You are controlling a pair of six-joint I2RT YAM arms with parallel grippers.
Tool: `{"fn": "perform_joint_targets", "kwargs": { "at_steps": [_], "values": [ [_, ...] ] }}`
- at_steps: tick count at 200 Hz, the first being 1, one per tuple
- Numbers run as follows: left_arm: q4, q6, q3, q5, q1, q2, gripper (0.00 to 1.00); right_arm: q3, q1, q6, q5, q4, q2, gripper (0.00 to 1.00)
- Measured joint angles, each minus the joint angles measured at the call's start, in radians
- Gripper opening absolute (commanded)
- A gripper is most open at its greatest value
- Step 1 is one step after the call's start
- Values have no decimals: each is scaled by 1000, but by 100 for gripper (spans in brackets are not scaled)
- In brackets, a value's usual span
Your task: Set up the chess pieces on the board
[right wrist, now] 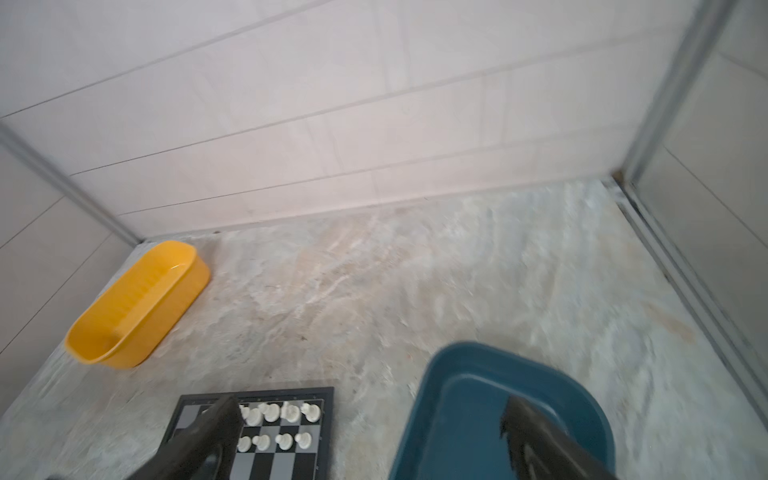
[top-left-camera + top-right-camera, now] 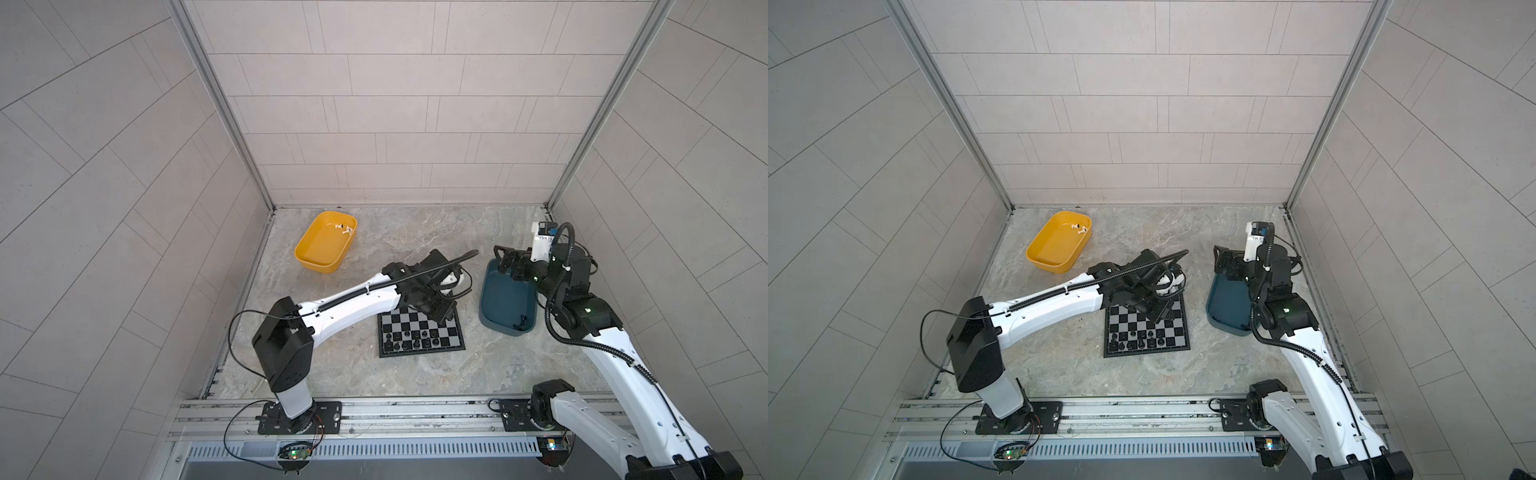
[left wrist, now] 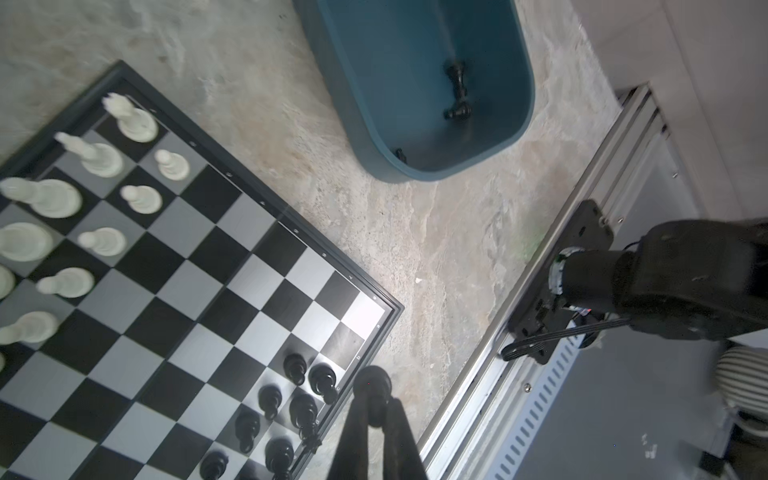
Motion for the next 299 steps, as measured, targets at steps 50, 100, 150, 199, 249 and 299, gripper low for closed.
{"fn": "perform_joint_targets", "kwargs": {
  "at_steps": [50, 100, 150, 199, 249, 299],
  "values": [
    [9, 16, -1, -121, -54, 121, 0, -69, -50, 102, -82, -93, -19, 99],
    [26, 12, -2, -162, -53, 175, 0, -69, -50, 106, -115, -95, -36, 99],
    [26, 10, -2, -173, -54, 188, 0, -69, -50, 105, -126, -93, -29, 99],
    [26, 3, -2, -177, -54, 204, 0, -69, -50, 105, -133, -91, -17, 100],
    [26, 1, -2, -176, -54, 210, 9, -69, -50, 105, -138, -91, -15, 100],
    [26, -4, -3, -171, -54, 210, 17, -69, -50, 105, -138, -91, -6, 99]
  ]
}}
